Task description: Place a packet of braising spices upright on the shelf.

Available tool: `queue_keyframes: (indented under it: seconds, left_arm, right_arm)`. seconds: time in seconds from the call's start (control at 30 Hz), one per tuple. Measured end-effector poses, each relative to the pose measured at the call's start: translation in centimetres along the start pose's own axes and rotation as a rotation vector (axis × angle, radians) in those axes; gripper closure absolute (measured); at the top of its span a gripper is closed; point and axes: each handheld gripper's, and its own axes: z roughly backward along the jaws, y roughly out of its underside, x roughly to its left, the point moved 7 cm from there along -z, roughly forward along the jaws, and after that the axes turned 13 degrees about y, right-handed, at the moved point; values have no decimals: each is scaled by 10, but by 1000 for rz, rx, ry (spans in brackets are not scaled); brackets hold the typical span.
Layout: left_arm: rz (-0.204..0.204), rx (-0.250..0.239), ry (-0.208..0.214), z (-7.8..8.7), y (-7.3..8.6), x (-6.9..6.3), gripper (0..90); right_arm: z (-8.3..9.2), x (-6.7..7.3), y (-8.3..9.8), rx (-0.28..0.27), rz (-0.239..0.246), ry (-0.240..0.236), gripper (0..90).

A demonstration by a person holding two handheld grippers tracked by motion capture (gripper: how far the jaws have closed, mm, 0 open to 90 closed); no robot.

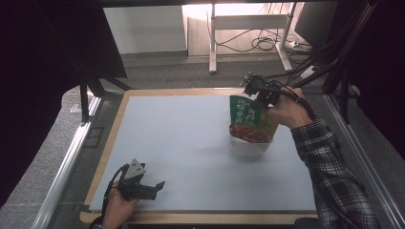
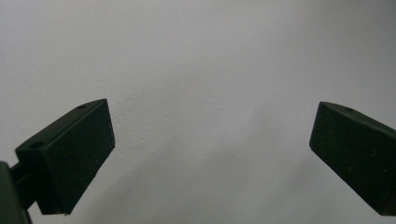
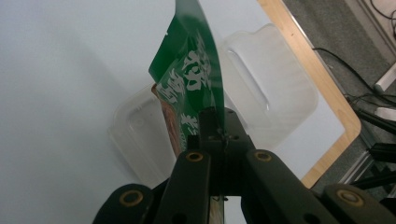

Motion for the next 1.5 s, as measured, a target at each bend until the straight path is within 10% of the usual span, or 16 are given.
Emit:
queue_keyframes:
  seconds: [0.33, 0.43, 0.9, 1.5]
  left_arm:
    - [4, -6, -1, 0, 0, 0, 0]
    - [1, -4, 0, 0, 0, 0, 0]
    - [0, 0, -2, -1, 0, -1, 0]
    - [0, 3, 0, -1, 0, -1, 0]
  right_arm:
    - [-17, -3, 1, -30, -33, 9, 887]
    - [-18, -3, 5, -75, -73, -61, 742]
    - [-13, -10, 11, -244, -144, -27, 236]
    - [-5, -15, 33, -322, -207, -16, 47]
